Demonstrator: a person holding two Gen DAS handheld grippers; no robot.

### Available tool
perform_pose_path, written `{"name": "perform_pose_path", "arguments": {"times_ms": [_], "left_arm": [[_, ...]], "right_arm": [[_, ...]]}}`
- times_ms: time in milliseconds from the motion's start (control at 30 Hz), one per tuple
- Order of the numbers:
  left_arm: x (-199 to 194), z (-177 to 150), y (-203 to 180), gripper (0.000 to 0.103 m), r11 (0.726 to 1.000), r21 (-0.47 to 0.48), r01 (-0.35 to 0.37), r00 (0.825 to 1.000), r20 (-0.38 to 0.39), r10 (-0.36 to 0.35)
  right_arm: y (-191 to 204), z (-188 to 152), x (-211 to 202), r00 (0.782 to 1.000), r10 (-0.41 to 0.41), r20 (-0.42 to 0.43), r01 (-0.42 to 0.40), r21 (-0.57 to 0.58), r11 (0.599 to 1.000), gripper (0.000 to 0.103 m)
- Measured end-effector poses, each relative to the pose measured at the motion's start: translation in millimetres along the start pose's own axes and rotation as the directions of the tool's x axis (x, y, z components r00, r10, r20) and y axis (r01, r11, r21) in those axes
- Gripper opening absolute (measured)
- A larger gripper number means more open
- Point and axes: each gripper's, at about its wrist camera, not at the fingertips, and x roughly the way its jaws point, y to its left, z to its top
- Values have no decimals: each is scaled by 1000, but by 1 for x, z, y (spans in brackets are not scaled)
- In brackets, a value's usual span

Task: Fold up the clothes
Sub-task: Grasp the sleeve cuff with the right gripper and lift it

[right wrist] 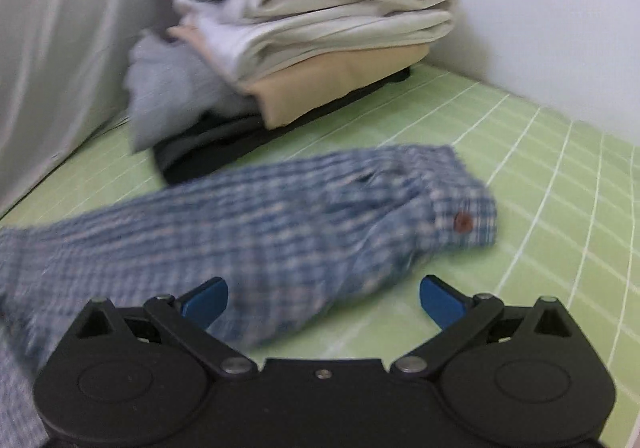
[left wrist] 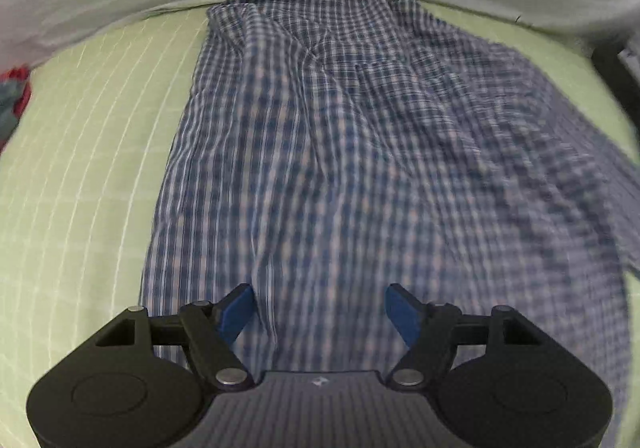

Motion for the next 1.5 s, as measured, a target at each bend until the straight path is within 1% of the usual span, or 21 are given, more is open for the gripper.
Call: {"name": "perform_pose_path", "arguments": {"times_ms": [100,233,300,367,400,433,467,567,633,700,800,967,1000,1033,1067,1100,1133,1200,1267,1333,1500], "left_arm": [[15,9,-1,84,1000,0,-7,1000,-26,7],[25,10,-1,94,1000,2,-15,999,-37,16],[27,8,1,98,1000,-6,-18,999,-35,17],[29,7,5,102,1000,-25,-17,999,-43,15],[31,6,7,103,999,-42,-11,999,-49,9],[32,6,10,103,998,-61,-1,998,-55,-3],[32,5,12,103,998,-70,5,998,-58,-9],[32,2,14,103,996,-84,14,998,-57,-19],[31,-1,14,103,996,-87,17,999,-49,-21],[31,-2,14,103,996,-86,18,999,-47,-22],[31,-3,15,103,996,-83,20,999,-46,-24],[29,-6,15,103,997,-73,24,999,-36,-27],[28,-7,15,103,997,-73,25,999,-36,-27],[28,-7,16,103,997,-72,25,999,-36,-28],[28,-7,16,103,997,-72,25,999,-38,-28],[28,-7,16,103,997,-72,26,999,-40,-29],[28,-7,16,103,997,-73,26,999,-44,-29],[28,-6,15,103,997,-77,23,998,-51,-27],[26,-7,13,103,997,-72,16,998,-60,-20],[24,-7,11,103,998,-61,7,998,-67,-11],[8,-10,0,103,1000,-20,-5,999,-49,4]], "right_arm": [[7,13,19,996,-90,-5,90,-31,995,103],[9,23,27,995,-104,-10,104,-1,995,102],[12,26,26,997,-81,4,81,-21,997,82],[18,27,23,999,-39,21,40,-57,998,43],[20,28,21,1000,-12,20,13,-75,997,34],[23,28,19,1000,14,16,-12,-85,996,15],[26,29,16,999,39,10,-38,-95,995,8],[45,28,1,995,80,58,-69,-176,982,7],[68,25,-13,987,125,97,-92,-287,953,6],[91,21,-28,976,174,132,-109,-398,911,6],[136,11,-47,944,304,125,-193,-538,821,6],[209,-27,-66,874,481,-74,-394,-687,611,9],[222,-37,-69,862,493,-120,-420,-713,561,12],[226,-43,-73,852,505,-140,-437,-723,536,24],[229,-49,-76,841,517,-157,-452,-730,513,42],[233,-55,-80,831,528,-175,-466,-737,489,50],[232,-55,-86,826,535,-177,-475,-730,491,58],[226,-54,-94,822,540,-180,-488,-711,507,65],[212,-48,-98,833,529,-164,-478,-696,536,84],[200,-45,-101,850,511,-131,-448,-689,570,88],[153,-33,-96,911,406,-71,-361,-612,704,94]]}}
